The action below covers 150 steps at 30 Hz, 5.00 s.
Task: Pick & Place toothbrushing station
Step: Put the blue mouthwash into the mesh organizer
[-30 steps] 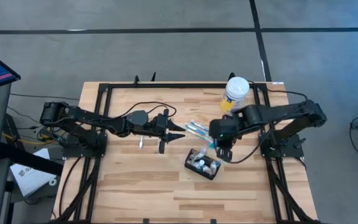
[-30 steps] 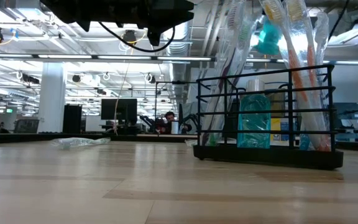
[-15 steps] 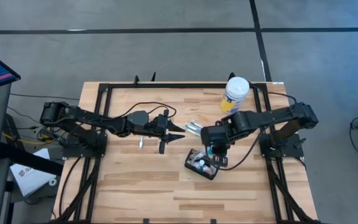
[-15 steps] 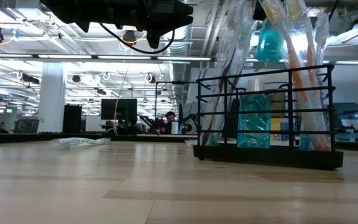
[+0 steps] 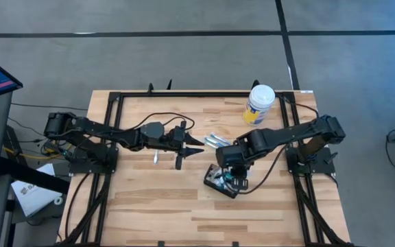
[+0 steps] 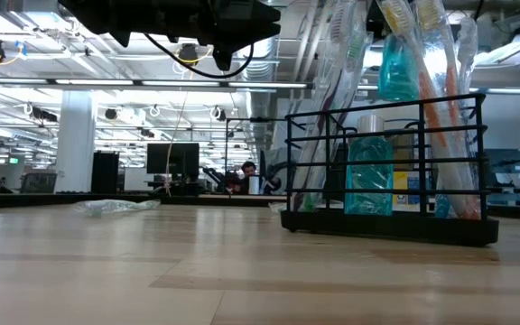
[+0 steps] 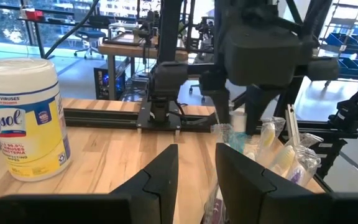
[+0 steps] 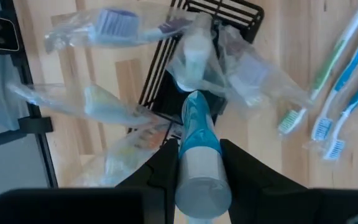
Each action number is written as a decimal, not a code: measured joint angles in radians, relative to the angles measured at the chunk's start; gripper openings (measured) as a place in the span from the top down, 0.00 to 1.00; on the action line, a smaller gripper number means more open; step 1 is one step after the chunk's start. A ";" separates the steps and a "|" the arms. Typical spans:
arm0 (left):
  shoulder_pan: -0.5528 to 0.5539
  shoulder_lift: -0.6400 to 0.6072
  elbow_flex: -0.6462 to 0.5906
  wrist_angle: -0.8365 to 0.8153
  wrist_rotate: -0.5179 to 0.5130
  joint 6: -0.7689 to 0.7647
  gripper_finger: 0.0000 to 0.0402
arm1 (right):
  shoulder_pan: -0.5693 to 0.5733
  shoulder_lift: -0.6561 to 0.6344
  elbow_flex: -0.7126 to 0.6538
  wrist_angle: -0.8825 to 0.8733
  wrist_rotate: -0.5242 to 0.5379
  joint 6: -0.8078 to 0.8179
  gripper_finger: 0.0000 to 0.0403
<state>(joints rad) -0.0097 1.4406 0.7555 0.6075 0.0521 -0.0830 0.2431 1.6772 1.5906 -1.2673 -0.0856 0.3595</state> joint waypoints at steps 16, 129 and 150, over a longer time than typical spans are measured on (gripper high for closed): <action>0.000 0.000 0.000 -0.002 0.000 0.000 0.75 | 0.019 -0.002 0.000 0.048 -0.021 0.007 0.79; -0.002 0.000 0.001 -0.050 0.001 -0.003 0.75 | 0.036 0.113 -0.010 0.120 -0.073 -0.030 0.79; -0.002 0.000 0.000 -0.049 0.001 -0.003 0.75 | 0.024 0.113 -0.161 0.273 -0.074 -0.019 0.79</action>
<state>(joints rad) -0.0120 1.4410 0.7559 0.5583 0.0528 -0.0860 0.2672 1.7901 1.4296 -0.9942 -0.1596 0.3408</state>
